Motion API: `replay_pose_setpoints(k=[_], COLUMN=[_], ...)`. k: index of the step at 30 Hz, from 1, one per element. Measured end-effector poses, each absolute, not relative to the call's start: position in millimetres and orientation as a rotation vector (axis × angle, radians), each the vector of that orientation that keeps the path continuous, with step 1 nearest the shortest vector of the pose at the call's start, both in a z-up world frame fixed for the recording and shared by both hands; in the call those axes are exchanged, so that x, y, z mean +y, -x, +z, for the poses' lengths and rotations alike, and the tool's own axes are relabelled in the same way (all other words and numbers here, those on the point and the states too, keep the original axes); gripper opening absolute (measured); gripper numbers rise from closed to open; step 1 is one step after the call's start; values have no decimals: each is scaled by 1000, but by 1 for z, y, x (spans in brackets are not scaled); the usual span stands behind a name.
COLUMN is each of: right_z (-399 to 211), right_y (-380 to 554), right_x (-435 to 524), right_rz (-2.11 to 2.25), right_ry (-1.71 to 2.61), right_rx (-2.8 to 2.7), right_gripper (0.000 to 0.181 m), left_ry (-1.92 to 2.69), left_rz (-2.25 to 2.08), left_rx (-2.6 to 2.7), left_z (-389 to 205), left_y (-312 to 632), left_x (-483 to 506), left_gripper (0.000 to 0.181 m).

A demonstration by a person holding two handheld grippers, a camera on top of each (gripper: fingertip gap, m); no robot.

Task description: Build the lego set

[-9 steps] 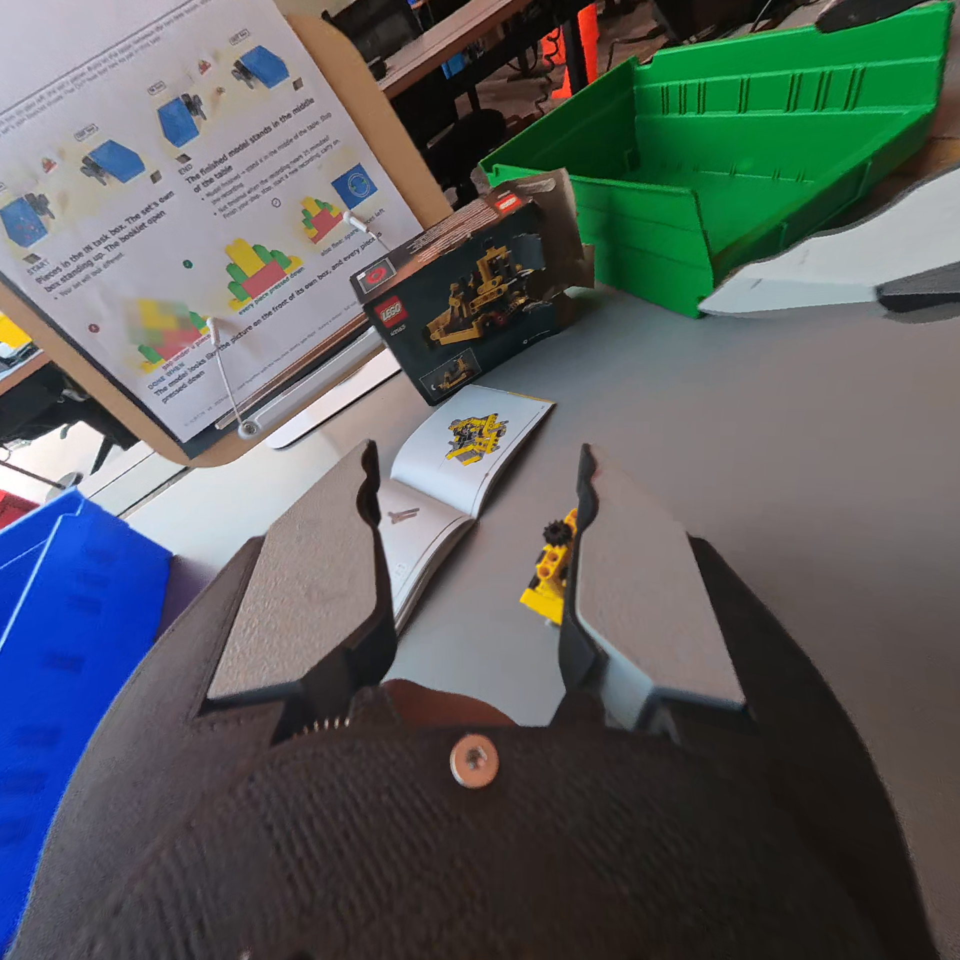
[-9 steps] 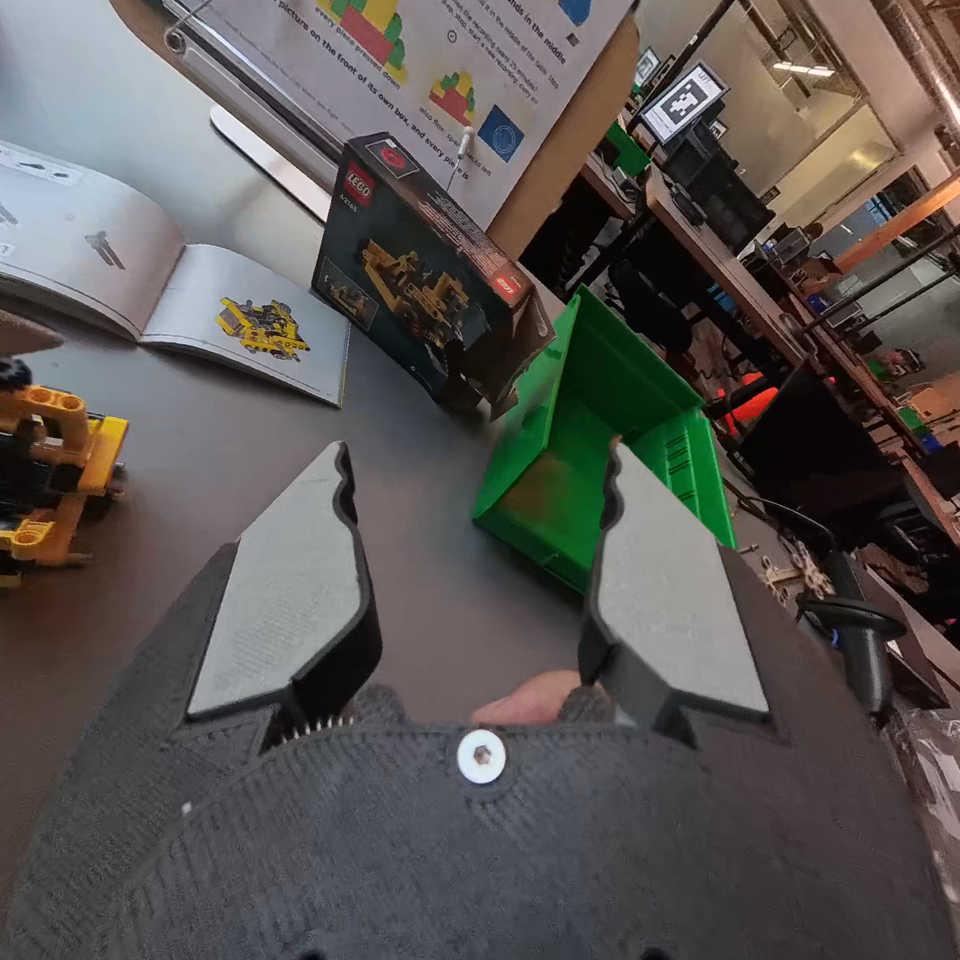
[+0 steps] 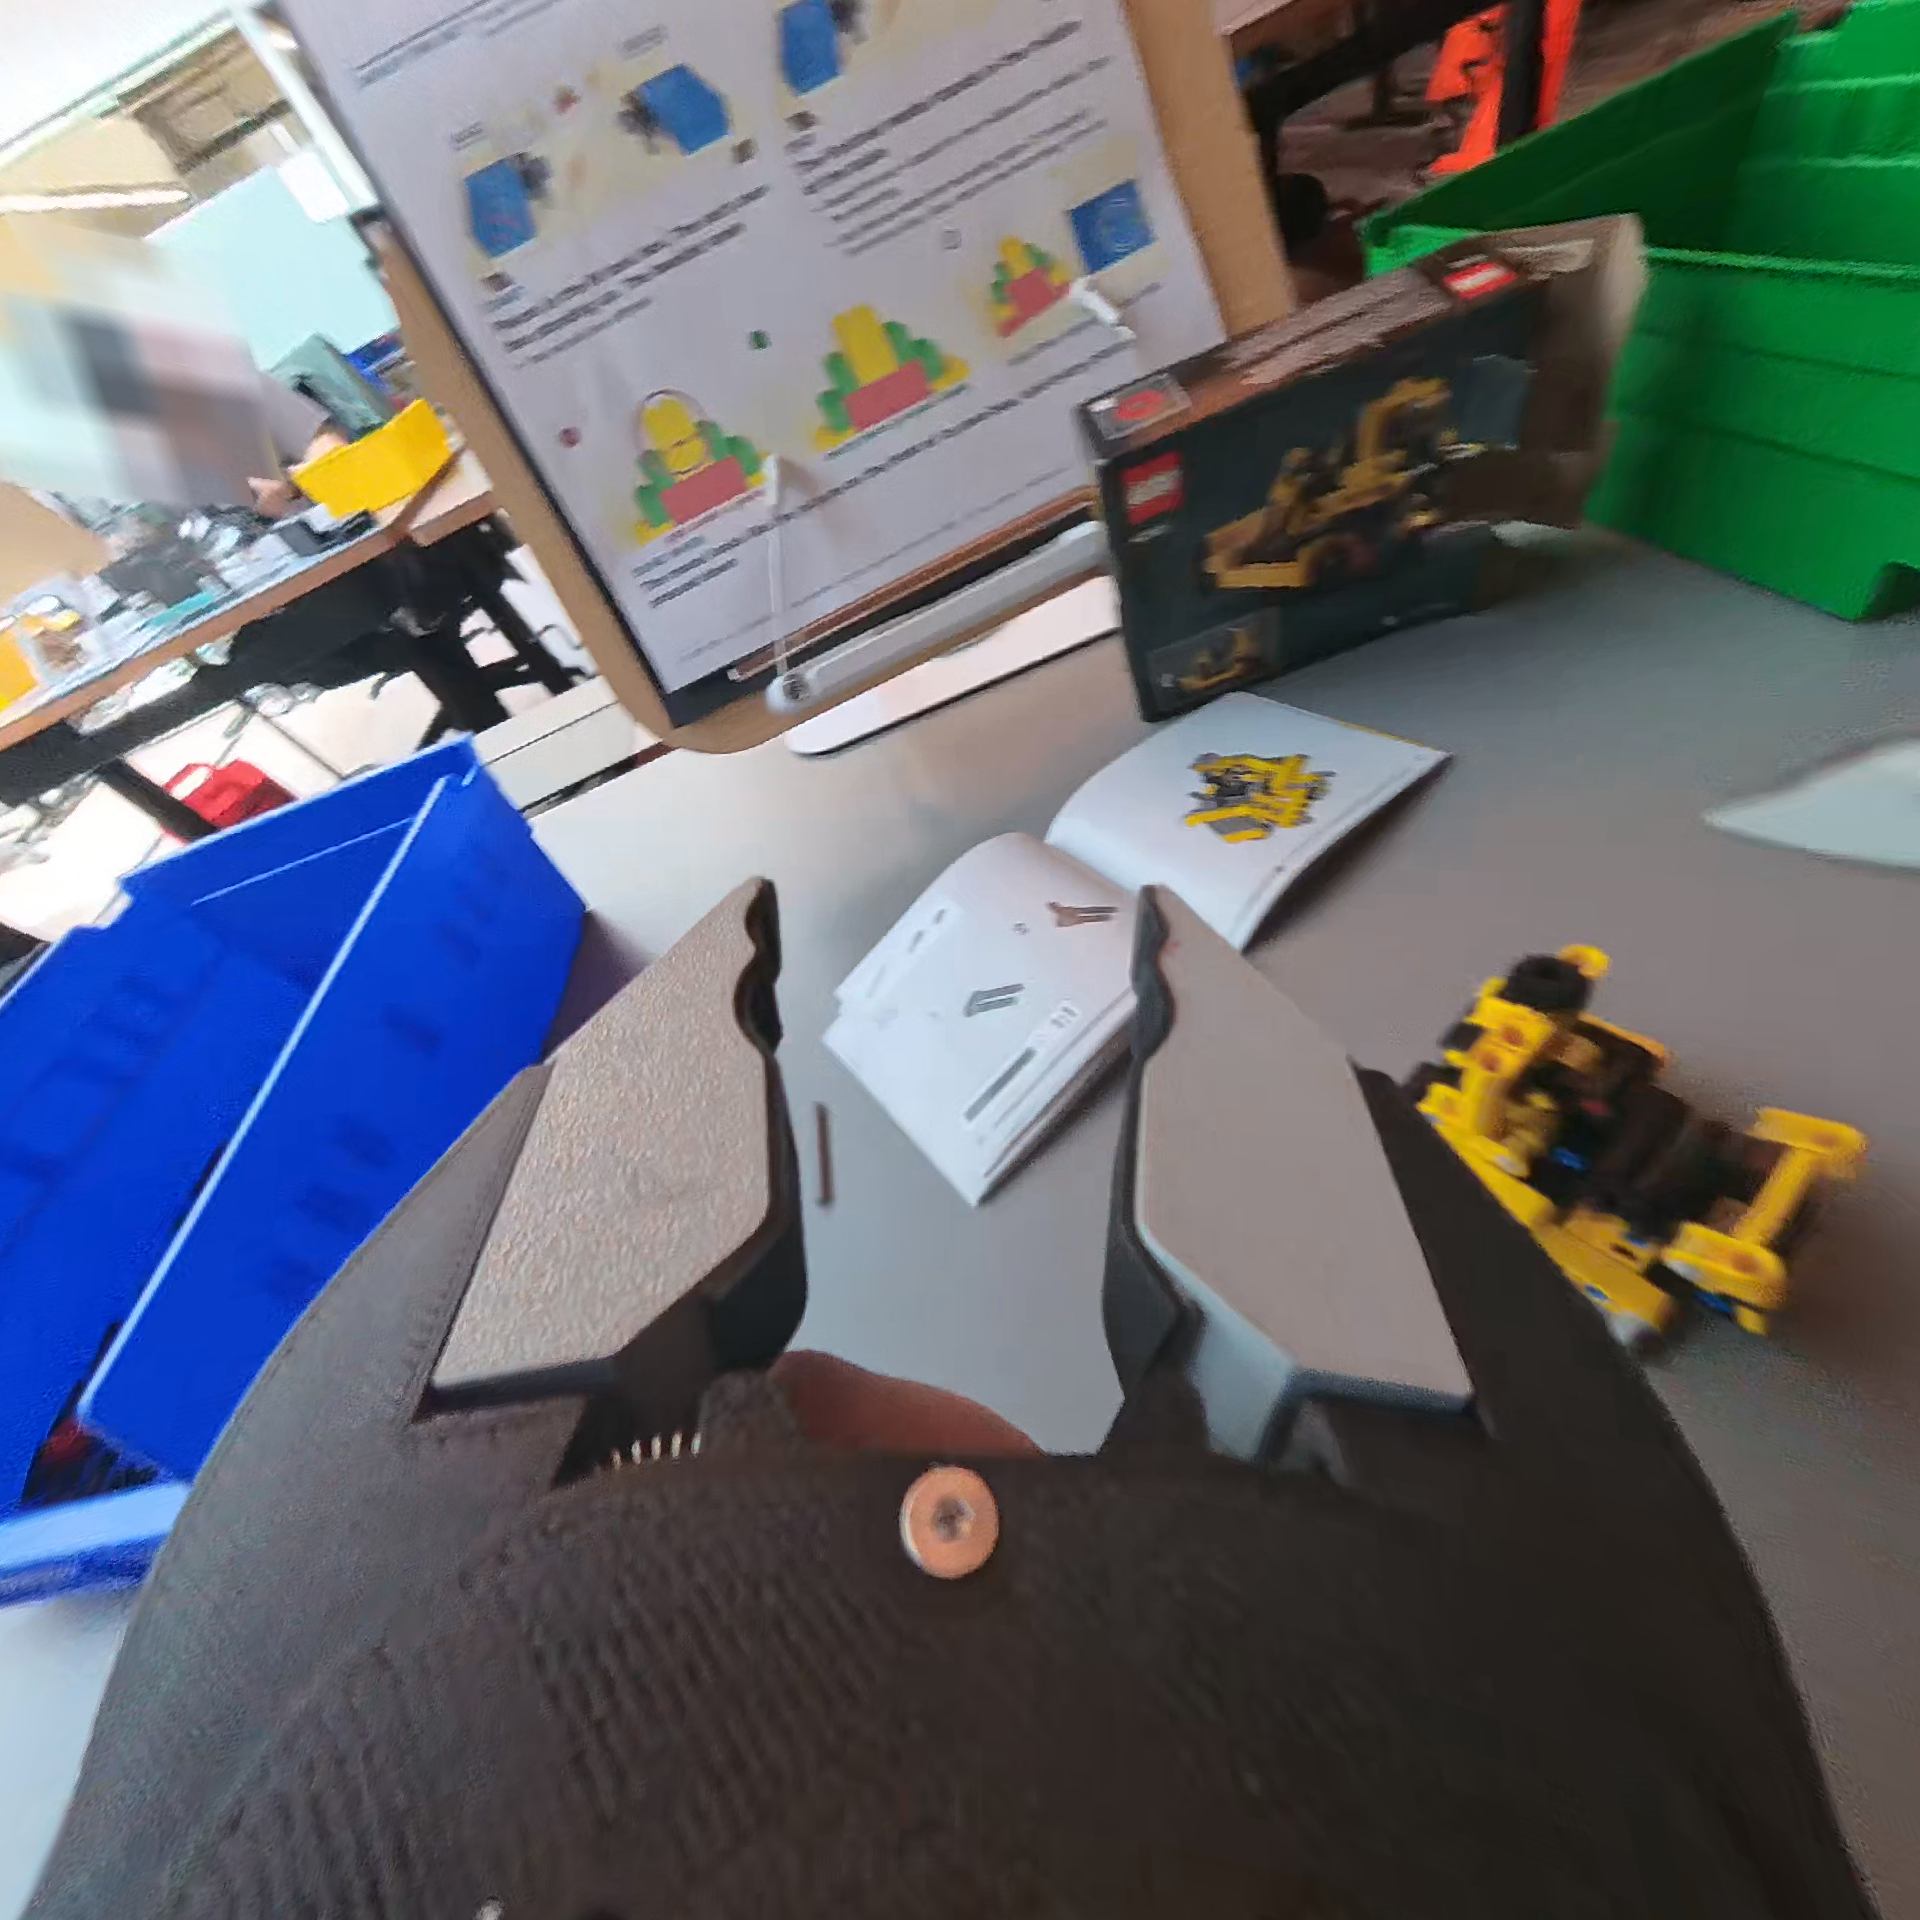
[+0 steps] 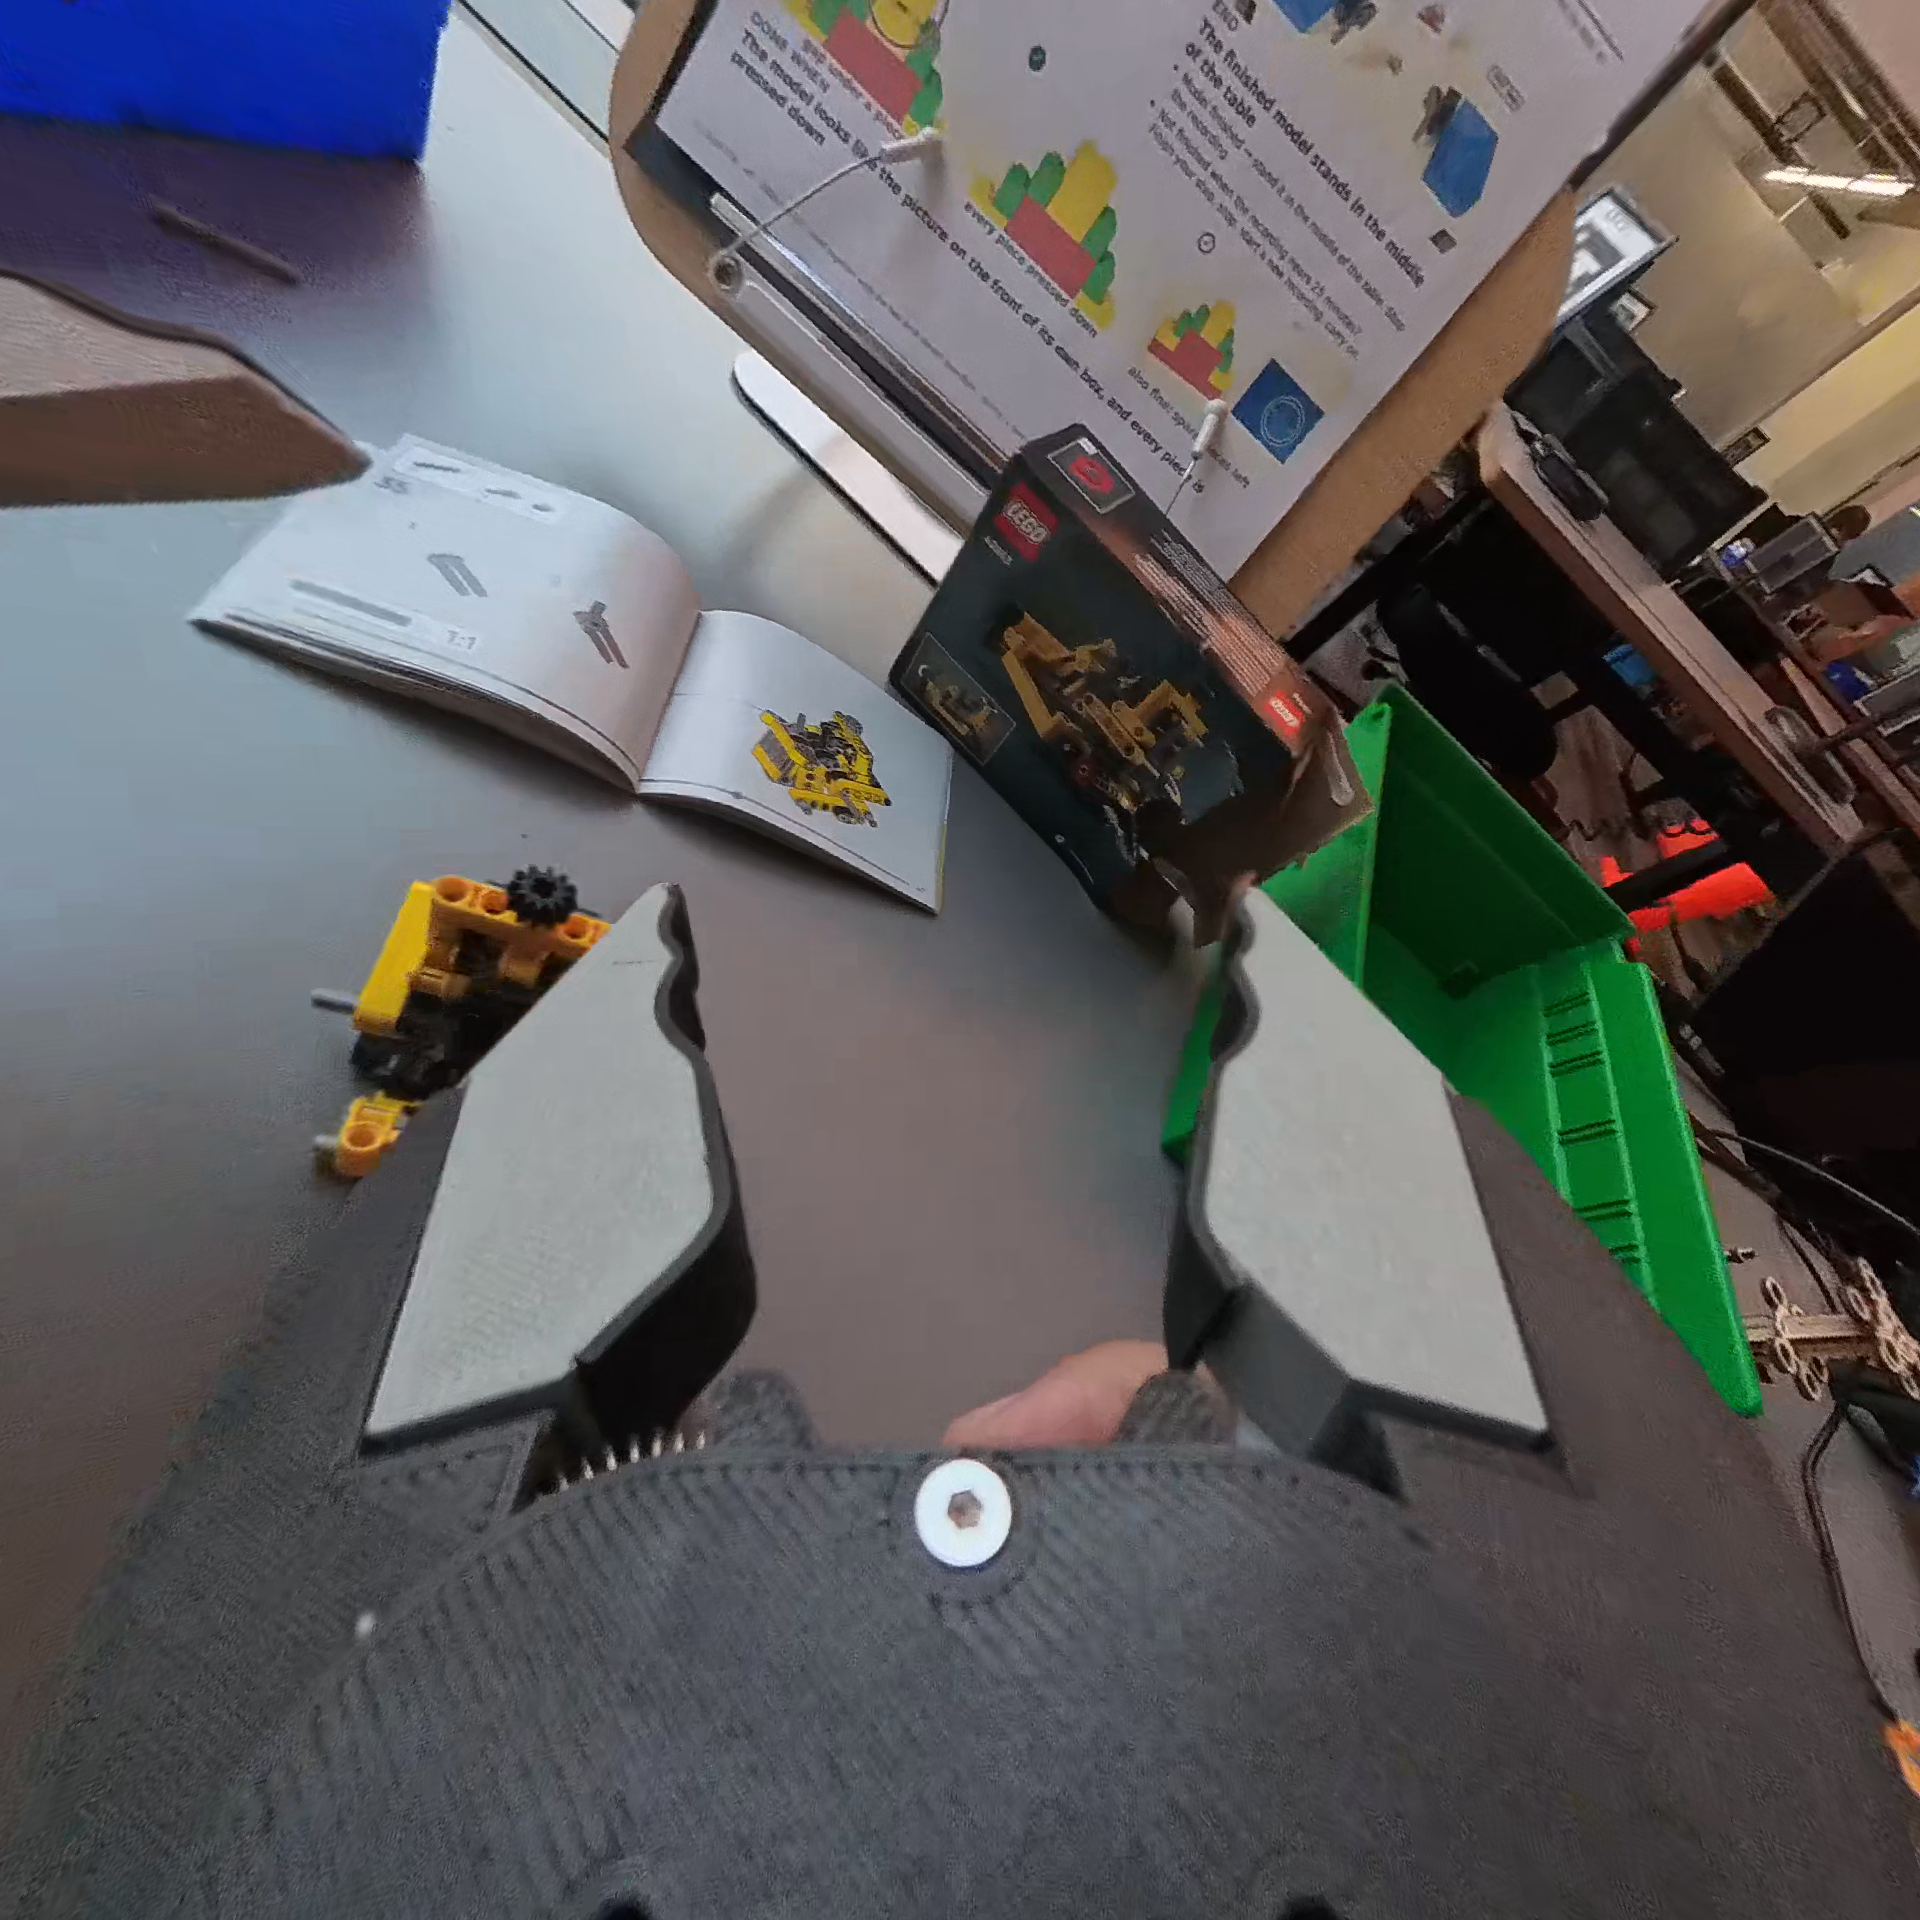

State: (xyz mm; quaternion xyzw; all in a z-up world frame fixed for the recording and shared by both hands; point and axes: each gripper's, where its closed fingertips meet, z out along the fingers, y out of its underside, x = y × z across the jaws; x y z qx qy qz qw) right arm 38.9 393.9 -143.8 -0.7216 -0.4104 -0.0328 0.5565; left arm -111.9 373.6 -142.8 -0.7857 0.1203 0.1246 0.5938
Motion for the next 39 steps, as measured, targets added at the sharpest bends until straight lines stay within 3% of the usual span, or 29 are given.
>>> replay_pose_setpoints(k=[1, 12, 23, 33, 39], right_z=[-141, -140, -132, -127, -128], right_y=[-29, 53, 71, 47, -34], right_x=[386, 308, 275, 298, 378], right_rz=[-43, 131, 200, 111, -23], right_ry=[1693, 1558, 1498, 1522, 1703], right_rx=[-983, -1205, -1274, -1227, -941], right_gripper=[99, 103, 107, 108, 105], left_ry=[1829, 1860, 1760, 1778, 1859], left_rz=[293, 358, 584, 607, 419], left_rx=[235, 103, 247, 340, 339], left_z=[-143, -176, -158, -168, -165], left_y=[123, 176, 167, 150, 131], left_x=[375, 378, 374, 376, 374], left_gripper=[66, 70, 67, 65, 65])
